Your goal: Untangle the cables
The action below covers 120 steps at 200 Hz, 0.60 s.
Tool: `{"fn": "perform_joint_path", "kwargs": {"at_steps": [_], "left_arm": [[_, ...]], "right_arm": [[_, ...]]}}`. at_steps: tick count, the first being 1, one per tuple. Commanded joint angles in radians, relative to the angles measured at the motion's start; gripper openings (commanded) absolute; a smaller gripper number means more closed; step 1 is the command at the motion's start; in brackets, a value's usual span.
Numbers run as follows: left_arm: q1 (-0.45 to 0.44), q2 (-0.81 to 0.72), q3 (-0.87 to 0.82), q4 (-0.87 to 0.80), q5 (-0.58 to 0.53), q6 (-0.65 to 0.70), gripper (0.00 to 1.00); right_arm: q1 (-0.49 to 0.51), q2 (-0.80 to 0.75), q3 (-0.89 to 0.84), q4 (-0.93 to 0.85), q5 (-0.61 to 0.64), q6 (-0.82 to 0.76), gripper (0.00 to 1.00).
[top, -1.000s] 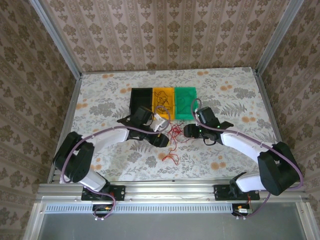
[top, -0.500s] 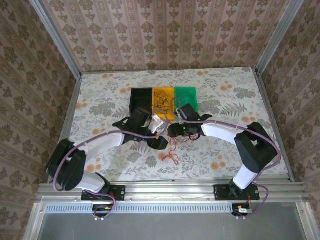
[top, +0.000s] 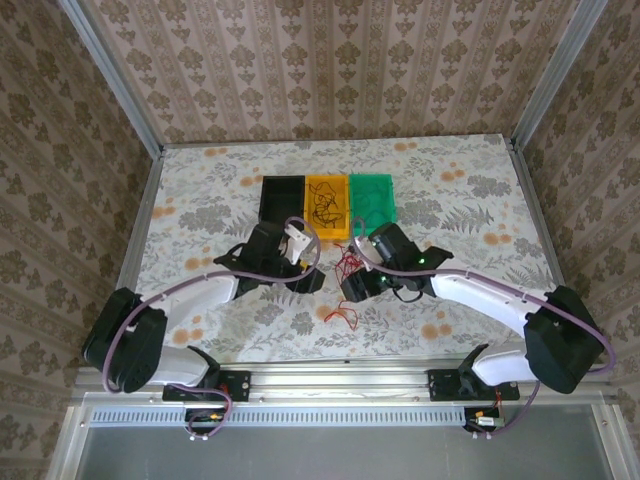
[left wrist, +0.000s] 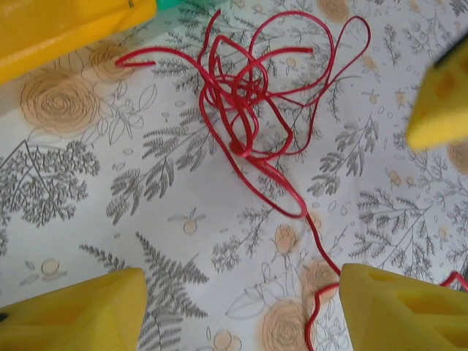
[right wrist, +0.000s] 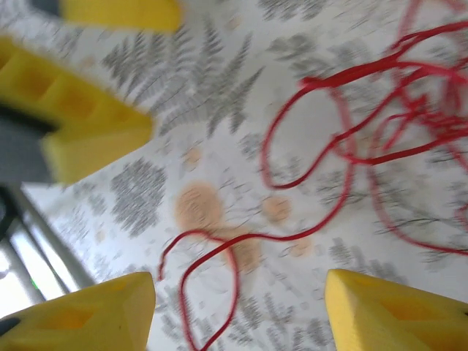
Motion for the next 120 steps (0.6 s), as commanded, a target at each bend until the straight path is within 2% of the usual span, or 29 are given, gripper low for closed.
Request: {"fn": "perform_joint_path", "kwargs": {"at_steps": [1, 45, 55, 75, 85, 120], "left_arm": [[0.002, 0.024, 0.05, 0.051, 0.016, -0.001, 0.7], [0.01, 0.097, 0.115, 0.054, 0.017, 0.034, 0.7], [0.01, 0.121, 0.134, 0.058, 0.022, 0.04, 0.7], [-0.009, 0.182, 0.186, 0.045, 0.028, 0.062, 0.7], [-0.031, 0.223, 0.223, 0.022, 0.029, 0.083, 0.69], [-0.093, 0.398, 0.368, -0.044, -0.002, 0.105, 0.68]], "right_arm": [[0.054, 0.058, -0.003, -0.079, -0.127, -0.051, 0.62], [0.094, 0.158, 0.07, -0.172, -0.088, -0.068, 0.55], [0.095, 0.163, 0.069, -0.172, -0.068, -0.059, 0.5], [0.093, 0.144, 0.044, -0.172, -0.014, -0.043, 0.12], [0.084, 0.116, 0.034, -0.172, 0.003, -0.035, 0.0], [0.045, 0.011, -0.008, -0.139, -0.06, 0.01, 0.0]]}}
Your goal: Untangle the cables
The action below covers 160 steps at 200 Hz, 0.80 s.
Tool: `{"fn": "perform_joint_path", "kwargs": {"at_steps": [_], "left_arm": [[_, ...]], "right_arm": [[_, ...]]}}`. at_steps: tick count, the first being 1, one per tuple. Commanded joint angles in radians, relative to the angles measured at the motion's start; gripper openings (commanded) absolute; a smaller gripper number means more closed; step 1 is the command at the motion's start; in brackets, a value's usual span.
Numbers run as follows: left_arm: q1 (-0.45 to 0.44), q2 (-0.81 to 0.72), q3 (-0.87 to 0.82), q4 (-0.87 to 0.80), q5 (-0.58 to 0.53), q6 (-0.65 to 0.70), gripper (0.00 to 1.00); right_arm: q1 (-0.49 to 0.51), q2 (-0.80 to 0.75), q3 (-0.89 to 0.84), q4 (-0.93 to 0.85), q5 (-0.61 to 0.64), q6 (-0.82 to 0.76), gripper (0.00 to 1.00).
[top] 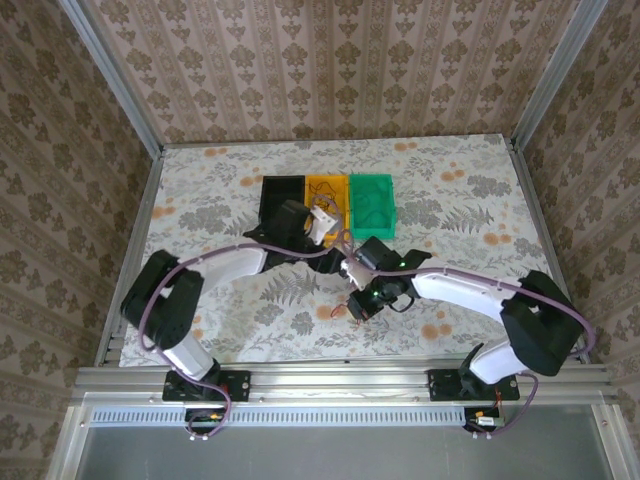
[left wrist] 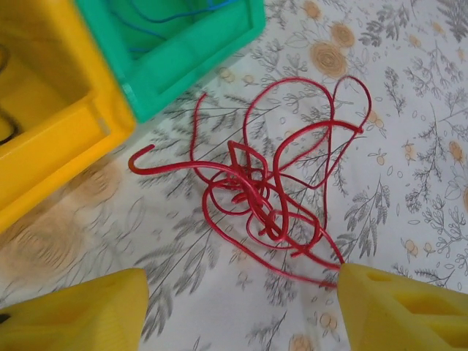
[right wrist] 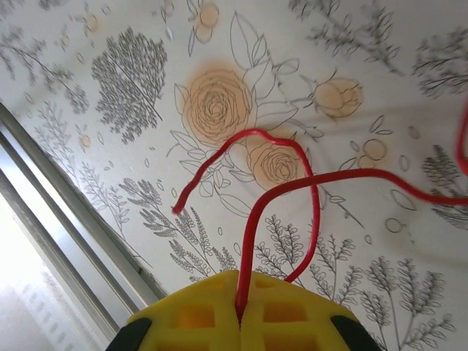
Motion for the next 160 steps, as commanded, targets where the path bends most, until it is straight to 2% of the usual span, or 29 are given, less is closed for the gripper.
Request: {"fn": "perform_joint_path", "kwargs": {"at_steps": [1, 31, 72, 103, 122, 141, 160], "left_arm": [[-0.038, 0.101, 0.093, -0.064, -0.009, 0.043, 0.68], [-0.072, 0.217, 0.203, -0.135, -0.038, 0.047, 0.65], [-0.092, 0.304, 0.257, -0.107, 0.018, 0.029, 0.65], [-0.089, 0.342, 0.277, -0.094, 0.031, 0.019, 0.64], [-0.071, 0.336, 0.251, -0.085, 0.029, 0.004, 0.63], [-0.04, 0.303, 0.188, -0.049, 0.025, -0.043, 0.57], [0.014, 0.22, 0.06, 0.065, 0.031, -0.133, 0.54]], "right_arm": [[-0.02, -0.09, -0.031, 0.008, -0.028, 0.027, 0.0], [-0.047, -0.169, -0.062, 0.038, -0.132, 0.054, 0.0], [-0.109, -0.304, -0.086, 0.084, -0.299, 0.064, 0.0], [-0.16, -0.343, -0.076, 0.103, -0.422, 0.078, 0.0], [-0.173, -0.346, -0.055, 0.133, -0.486, 0.092, 0.0], [-0.175, -0.335, -0.002, 0.138, -0.535, 0.093, 0.0], [-0.175, -0.317, 0.062, 0.122, -0.548, 0.076, 0.0]]}}
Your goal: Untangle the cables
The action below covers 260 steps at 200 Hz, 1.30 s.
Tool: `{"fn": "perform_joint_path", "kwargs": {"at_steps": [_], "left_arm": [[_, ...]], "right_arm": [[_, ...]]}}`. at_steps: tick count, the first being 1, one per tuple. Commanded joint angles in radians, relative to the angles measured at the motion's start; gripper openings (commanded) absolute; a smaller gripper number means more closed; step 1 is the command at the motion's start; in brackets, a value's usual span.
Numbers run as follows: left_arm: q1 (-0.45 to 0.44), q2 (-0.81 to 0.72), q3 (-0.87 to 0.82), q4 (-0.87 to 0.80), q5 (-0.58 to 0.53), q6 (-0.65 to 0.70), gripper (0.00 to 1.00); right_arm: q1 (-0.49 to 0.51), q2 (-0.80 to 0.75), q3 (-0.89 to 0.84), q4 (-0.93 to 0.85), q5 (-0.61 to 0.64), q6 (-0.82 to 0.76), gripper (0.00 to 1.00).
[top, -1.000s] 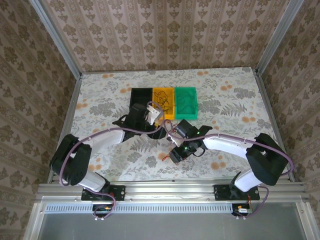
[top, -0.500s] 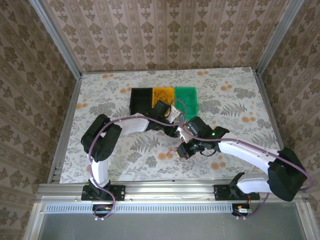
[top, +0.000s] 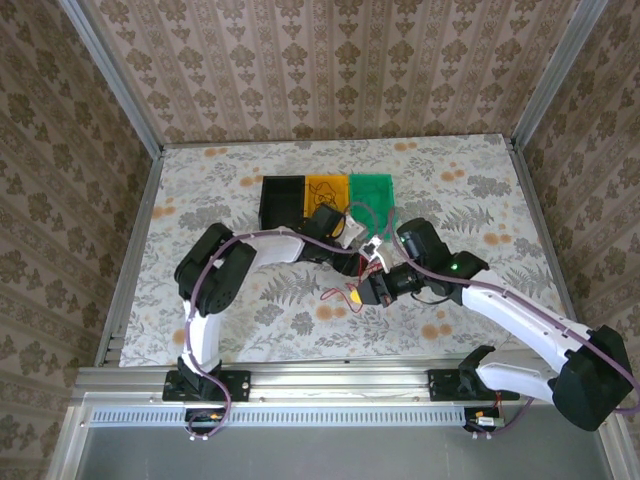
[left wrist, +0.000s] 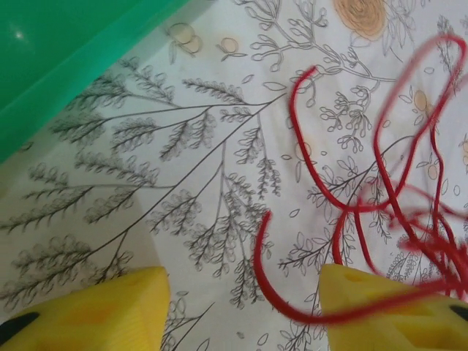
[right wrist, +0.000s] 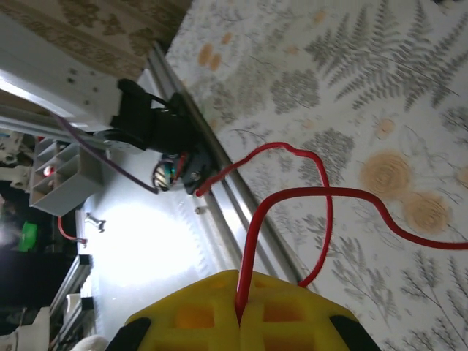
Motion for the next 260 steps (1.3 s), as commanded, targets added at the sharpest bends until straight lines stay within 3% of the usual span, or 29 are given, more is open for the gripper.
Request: {"fn": "perform_joint_path", "kwargs": {"at_steps": [1, 21, 38, 72, 94, 135, 162, 221, 260], "left_arm": [[0.072, -0.101, -0.143, 0.086, 0.004, -0.113, 0.54], [0.148, -0.237, -0.309, 0.236, 0.025, -0.225, 0.54], [0.183, -0.372, -0.42, 0.288, 0.003, -0.274, 0.6], [0.123, -0.598, -0.499, 0.136, -0.115, -0.173, 0.7], [0.076, -0.687, -0.526, 0.047, -0.168, -0.099, 0.72], [0.072, -0.774, -0.575, -0.021, -0.215, -0.081, 0.72], [0.069, -0.778, -0.62, 0.083, -0.198, -0.09, 0.7], [0.053, -0.634, -0.69, 0.46, -0.224, -0.094, 0.68], [0.044, -0.526, -0.665, 0.606, -0.232, -0.054, 0.67]], "right_arm": [[-0.004, 0.011, 0.104, 0.033, -0.102, -0.005, 0.0], [-0.009, 0.029, 0.139, 0.077, -0.105, 0.008, 0.0], [-0.012, 0.07, 0.15, 0.145, -0.098, 0.058, 0.0], [-0.013, 0.193, 0.166, 0.25, -0.13, 0.146, 0.0], [-0.022, 0.243, 0.182, 0.289, -0.146, 0.178, 0.0], [-0.066, 0.319, 0.183, 0.37, -0.16, 0.272, 0.0], [-0.088, 0.348, 0.174, 0.412, -0.183, 0.314, 0.0], [-0.126, 0.374, 0.158, 0.451, -0.22, 0.353, 0.0], [-0.139, 0.384, 0.156, 0.433, -0.242, 0.344, 0.0]]}}
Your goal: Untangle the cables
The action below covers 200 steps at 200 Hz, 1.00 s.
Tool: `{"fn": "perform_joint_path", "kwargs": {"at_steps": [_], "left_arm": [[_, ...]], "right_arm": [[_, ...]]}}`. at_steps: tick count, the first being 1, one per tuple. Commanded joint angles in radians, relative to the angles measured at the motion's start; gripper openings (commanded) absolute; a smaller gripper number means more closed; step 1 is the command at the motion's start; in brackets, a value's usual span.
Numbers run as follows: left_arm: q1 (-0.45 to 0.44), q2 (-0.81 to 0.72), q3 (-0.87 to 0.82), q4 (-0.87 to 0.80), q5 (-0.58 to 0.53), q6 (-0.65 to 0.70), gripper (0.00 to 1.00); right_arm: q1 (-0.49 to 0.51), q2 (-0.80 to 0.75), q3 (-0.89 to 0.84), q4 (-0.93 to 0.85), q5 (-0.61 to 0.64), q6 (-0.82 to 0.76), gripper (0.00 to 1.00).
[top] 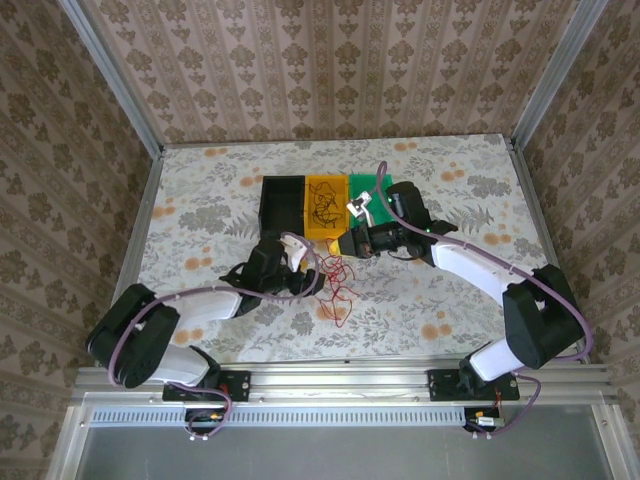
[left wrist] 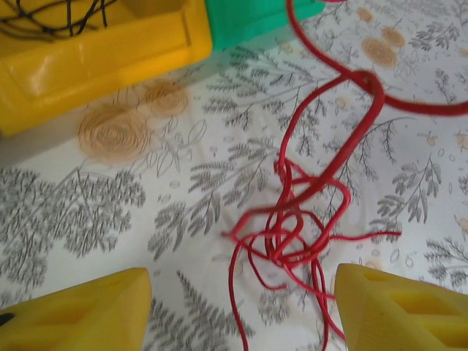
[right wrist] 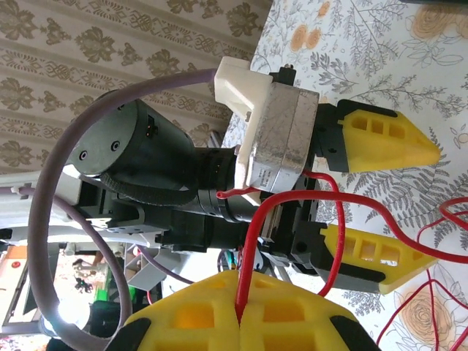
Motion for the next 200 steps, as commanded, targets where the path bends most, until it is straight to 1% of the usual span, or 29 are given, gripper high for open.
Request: {"fn": "perform_joint_path", "kwargs": {"at_steps": [1, 19, 39, 50, 59, 76, 83, 88, 101, 114, 137, 149, 159, 170, 176, 200], "left_arm": [[-0.01, 0.053, 0.016, 0.172, -0.016, 0.042, 0.67], [-0.011, 0.111, 0.034, 0.244, -0.011, 0.039, 0.67], [-0.018, 0.188, 0.075, 0.278, -0.01, 0.051, 0.66], [-0.023, 0.228, 0.098, 0.3, -0.007, 0.051, 0.64], [-0.024, 0.26, 0.119, 0.315, 0.0, 0.047, 0.6], [-0.03, 0.319, 0.154, 0.344, 0.0, 0.037, 0.46], [-0.033, 0.341, 0.165, 0.359, -0.005, 0.027, 0.37], [-0.033, 0.355, 0.169, 0.374, -0.01, 0.017, 0.28], [-0.034, 0.381, 0.174, 0.402, -0.041, -0.019, 0.12], [-0.031, 0.39, 0.164, 0.427, -0.074, -0.052, 0.0], [-0.01, 0.351, 0.109, 0.45, -0.166, -0.151, 0.0], [0.016, 0.315, 0.065, 0.446, -0.219, -0.218, 0.0], [0.036, 0.277, 0.019, 0.446, -0.269, -0.265, 0.0], [0.053, 0.229, -0.035, 0.429, -0.333, -0.308, 0.0], [0.06, 0.198, -0.055, 0.407, -0.353, -0.319, 0.0], [0.063, 0.058, -0.095, 0.221, -0.424, -0.324, 0.0]], "right_arm": [[-0.007, 0.01, 0.003, 0.015, -0.052, 0.004, 0.0], [-0.007, 0.01, -0.002, 0.008, -0.053, 0.001, 0.0], [-0.007, 0.006, -0.005, 0.005, -0.05, 0.001, 0.0], [-0.007, 0.004, -0.01, 0.005, -0.05, 0.002, 0.0], [-0.007, 0.0, -0.015, 0.004, -0.049, 0.004, 0.0], [-0.007, -0.002, -0.025, 0.001, -0.049, 0.004, 0.0], [-0.008, -0.003, -0.028, -0.003, -0.047, 0.003, 0.0], [-0.009, -0.005, -0.029, -0.006, -0.046, 0.001, 0.0], [-0.013, -0.012, -0.031, -0.01, -0.041, 0.002, 0.0], [-0.021, -0.026, -0.035, -0.016, -0.029, 0.002, 0.0], [-0.065, -0.076, -0.062, -0.024, -0.005, 0.015, 0.0], [-0.108, -0.097, -0.09, -0.026, 0.008, 0.026, 0.0], [-0.147, -0.155, -0.111, -0.039, 0.033, 0.03, 0.0], [-0.195, -0.196, -0.14, -0.063, 0.085, 0.034, 0.0], [-0.219, -0.223, -0.153, -0.08, 0.133, 0.038, 0.0], [-0.322, -0.312, -0.217, -0.13, 0.299, 0.079, 0.0]]}}
